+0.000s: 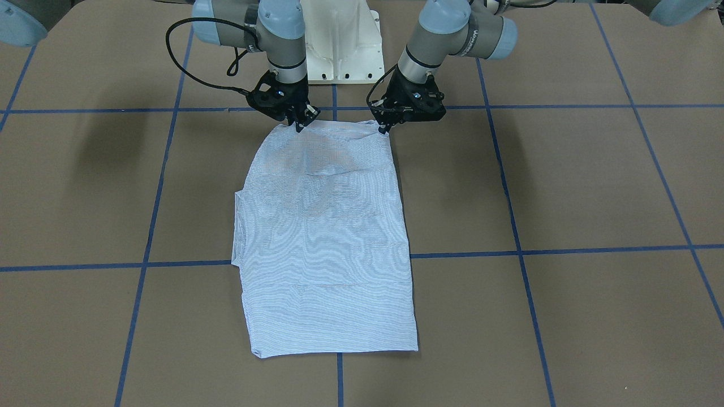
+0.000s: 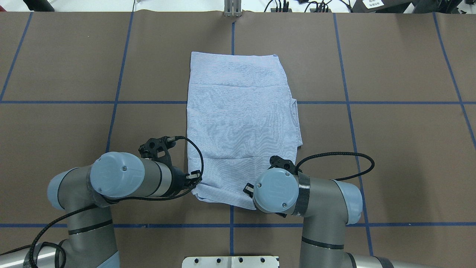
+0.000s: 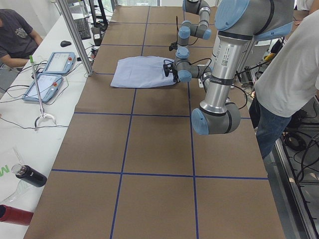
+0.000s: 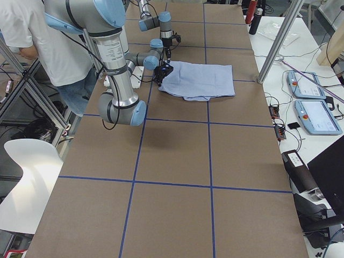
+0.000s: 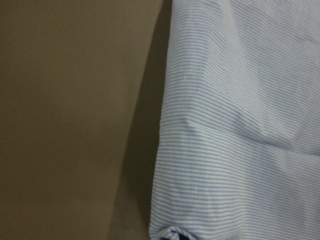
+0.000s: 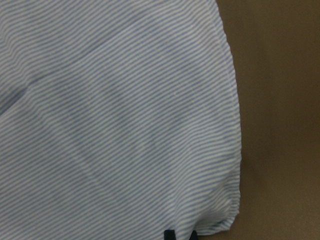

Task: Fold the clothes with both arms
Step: 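Grasp the near edge corners of the folded shirt with both grippers, then lift the near edge and carry it away from the robot with both grippers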

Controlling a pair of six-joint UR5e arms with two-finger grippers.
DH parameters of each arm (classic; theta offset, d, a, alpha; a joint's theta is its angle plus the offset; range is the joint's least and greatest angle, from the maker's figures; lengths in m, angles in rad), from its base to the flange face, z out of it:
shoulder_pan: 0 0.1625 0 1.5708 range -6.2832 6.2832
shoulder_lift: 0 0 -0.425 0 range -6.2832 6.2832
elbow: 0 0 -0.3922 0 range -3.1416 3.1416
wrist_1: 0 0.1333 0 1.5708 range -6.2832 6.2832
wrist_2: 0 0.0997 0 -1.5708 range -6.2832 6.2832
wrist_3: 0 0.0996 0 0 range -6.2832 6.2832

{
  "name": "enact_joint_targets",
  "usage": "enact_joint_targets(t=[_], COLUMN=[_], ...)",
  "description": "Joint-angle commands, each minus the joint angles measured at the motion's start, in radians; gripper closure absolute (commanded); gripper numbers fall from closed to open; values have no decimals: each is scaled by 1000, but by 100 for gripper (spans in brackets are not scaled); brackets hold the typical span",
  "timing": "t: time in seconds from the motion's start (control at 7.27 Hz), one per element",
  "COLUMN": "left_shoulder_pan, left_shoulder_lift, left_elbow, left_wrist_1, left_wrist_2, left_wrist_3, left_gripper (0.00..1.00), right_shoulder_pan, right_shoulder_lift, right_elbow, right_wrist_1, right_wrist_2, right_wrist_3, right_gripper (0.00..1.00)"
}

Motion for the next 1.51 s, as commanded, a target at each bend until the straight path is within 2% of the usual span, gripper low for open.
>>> enact_joint_targets(t=[0.0,0.27,0.55,0.69,0.82,1.1,1.37], left_shoulder_pan=[0,-3,-3,-2,7,12,61], left_shoulder_lift=[-1,-1,9,19,10,10,7], left_elbow=[0,-8,-37,-102,-189,-348,-452], left_wrist_1=[0,-1,2,67,210,404,536], left_wrist_2=[0,-2,-17,-75,-118,-164,-242], left_wrist_3=[1,1,0,0,0,-10,-22], left_gripper=[100,100,100,100,100,100,100], right_shoulder_pan=[6,14,17,18,20,50,102], right_shoulder_lift=[7,3,-34,-63,-68,-69,-88], right_elbow=[2,40,144,224,250,280,350], right_wrist_1=[1,0,-2,-9,-11,-12,-14], right_wrist_2=[0,4,67,119,191,321,518], right_wrist_3=[84,92,83,80,80,78,78], right_gripper=[100,100,100,100,100,100,100])
